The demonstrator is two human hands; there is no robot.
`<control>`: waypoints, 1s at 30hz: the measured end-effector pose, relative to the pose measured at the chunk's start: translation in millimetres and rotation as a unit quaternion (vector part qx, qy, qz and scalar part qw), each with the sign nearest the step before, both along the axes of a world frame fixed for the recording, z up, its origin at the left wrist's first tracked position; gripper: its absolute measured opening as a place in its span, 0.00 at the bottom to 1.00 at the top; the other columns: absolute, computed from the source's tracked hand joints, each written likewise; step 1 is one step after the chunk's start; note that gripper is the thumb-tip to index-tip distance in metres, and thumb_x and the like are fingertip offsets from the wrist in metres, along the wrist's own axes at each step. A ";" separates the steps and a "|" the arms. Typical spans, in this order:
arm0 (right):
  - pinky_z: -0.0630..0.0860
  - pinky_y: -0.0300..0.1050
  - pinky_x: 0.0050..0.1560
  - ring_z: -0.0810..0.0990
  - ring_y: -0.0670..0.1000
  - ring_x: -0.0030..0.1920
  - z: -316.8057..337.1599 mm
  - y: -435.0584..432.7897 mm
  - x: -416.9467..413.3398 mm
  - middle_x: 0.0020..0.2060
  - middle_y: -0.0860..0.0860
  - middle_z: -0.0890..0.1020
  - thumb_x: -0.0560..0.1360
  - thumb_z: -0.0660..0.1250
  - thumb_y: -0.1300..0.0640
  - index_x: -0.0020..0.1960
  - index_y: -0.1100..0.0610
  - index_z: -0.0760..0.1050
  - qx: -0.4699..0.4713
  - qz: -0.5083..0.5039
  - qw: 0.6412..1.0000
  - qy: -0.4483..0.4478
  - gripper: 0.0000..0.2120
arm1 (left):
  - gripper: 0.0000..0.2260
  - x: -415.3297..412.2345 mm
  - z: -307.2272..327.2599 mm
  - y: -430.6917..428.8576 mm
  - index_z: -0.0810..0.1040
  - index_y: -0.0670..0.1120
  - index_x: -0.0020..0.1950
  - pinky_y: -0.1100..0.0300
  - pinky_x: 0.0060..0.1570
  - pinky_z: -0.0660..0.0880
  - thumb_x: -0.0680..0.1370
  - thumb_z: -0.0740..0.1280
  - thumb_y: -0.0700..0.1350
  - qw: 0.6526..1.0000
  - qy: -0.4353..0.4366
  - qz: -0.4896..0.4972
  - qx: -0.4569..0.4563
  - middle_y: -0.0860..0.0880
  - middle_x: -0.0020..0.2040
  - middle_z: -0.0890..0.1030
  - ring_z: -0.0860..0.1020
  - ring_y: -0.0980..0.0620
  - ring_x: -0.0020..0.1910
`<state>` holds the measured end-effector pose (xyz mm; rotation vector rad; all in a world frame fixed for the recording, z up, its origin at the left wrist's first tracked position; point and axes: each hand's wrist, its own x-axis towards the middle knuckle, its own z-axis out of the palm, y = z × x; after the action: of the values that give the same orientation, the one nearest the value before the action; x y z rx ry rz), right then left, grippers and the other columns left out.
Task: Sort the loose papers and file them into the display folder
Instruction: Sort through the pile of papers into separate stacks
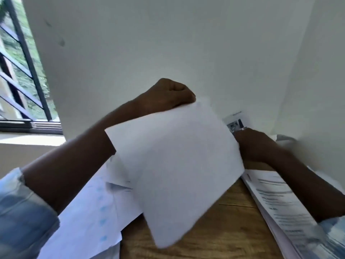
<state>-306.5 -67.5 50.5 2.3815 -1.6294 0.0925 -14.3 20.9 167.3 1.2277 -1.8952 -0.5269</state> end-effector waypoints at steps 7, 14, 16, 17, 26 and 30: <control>0.74 0.45 0.66 0.75 0.50 0.66 66.4 52.8 16.3 0.68 0.48 0.75 0.73 0.74 0.63 0.74 0.42 0.68 0.200 0.016 0.979 -0.041 0.34 | 0.04 57.2 46.2 43.6 0.87 0.47 0.48 0.73 0.29 0.69 0.78 0.74 0.46 0.984 -0.041 0.142 -0.097 0.55 0.33 0.82 0.73 0.65 0.28; 0.74 0.66 0.66 0.82 0.65 0.62 108.1 104.5 88.1 0.61 0.61 0.83 0.72 0.66 0.34 0.72 0.51 0.71 0.400 0.205 0.670 -0.591 0.34 | 0.05 49.8 54.4 98.6 0.86 0.49 0.42 0.65 0.37 0.74 0.72 0.71 0.47 0.933 -0.145 0.171 -0.281 0.52 0.36 0.84 0.78 0.60 0.33; 0.77 0.65 0.62 0.84 0.64 0.59 110.3 111.5 115.1 0.59 0.60 0.84 0.73 0.65 0.34 0.69 0.52 0.72 0.391 0.221 0.636 -0.628 0.31 | 0.05 29.9 32.2 97.0 0.86 0.50 0.44 0.63 0.47 0.75 0.73 0.70 0.47 0.907 -0.209 0.150 -0.334 0.54 0.38 0.84 0.80 0.58 0.38; 0.80 0.62 0.59 0.86 0.60 0.54 109.1 112.3 128.4 0.54 0.57 0.86 0.73 0.68 0.38 0.65 0.52 0.76 0.383 0.231 0.628 -0.637 0.26 | 0.05 21.9 18.6 95.2 0.85 0.50 0.44 0.60 0.48 0.76 0.74 0.70 0.46 0.901 -0.225 0.132 -0.347 0.54 0.37 0.83 0.80 0.56 0.37; 0.76 0.42 0.35 0.80 0.54 0.32 51.6 41.9 169.5 0.35 0.60 0.79 0.69 0.69 0.72 0.44 0.65 0.78 0.205 0.053 0.721 -0.660 0.06 | 0.16 79.5 -54.3 73.3 0.85 0.55 0.50 0.59 0.46 0.77 0.77 0.69 0.66 0.950 -0.203 0.168 -0.169 0.57 0.42 0.86 0.83 0.57 0.44; 0.80 0.50 0.50 0.82 0.57 0.46 13.3 0.8 161.4 0.47 0.59 0.82 0.67 0.76 0.61 0.49 0.60 0.80 0.288 -0.010 0.832 -0.473 0.12 | 0.10 178.0 -80.6 57.9 0.86 0.51 0.53 0.59 0.46 0.75 0.77 0.73 0.55 0.941 -0.182 0.284 -0.029 0.52 0.51 0.87 0.83 0.51 0.50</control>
<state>-145.1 -66.7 63.9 3.0004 -2.3370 1.0805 163.7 78.7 86.7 1.8346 -1.7035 0.0716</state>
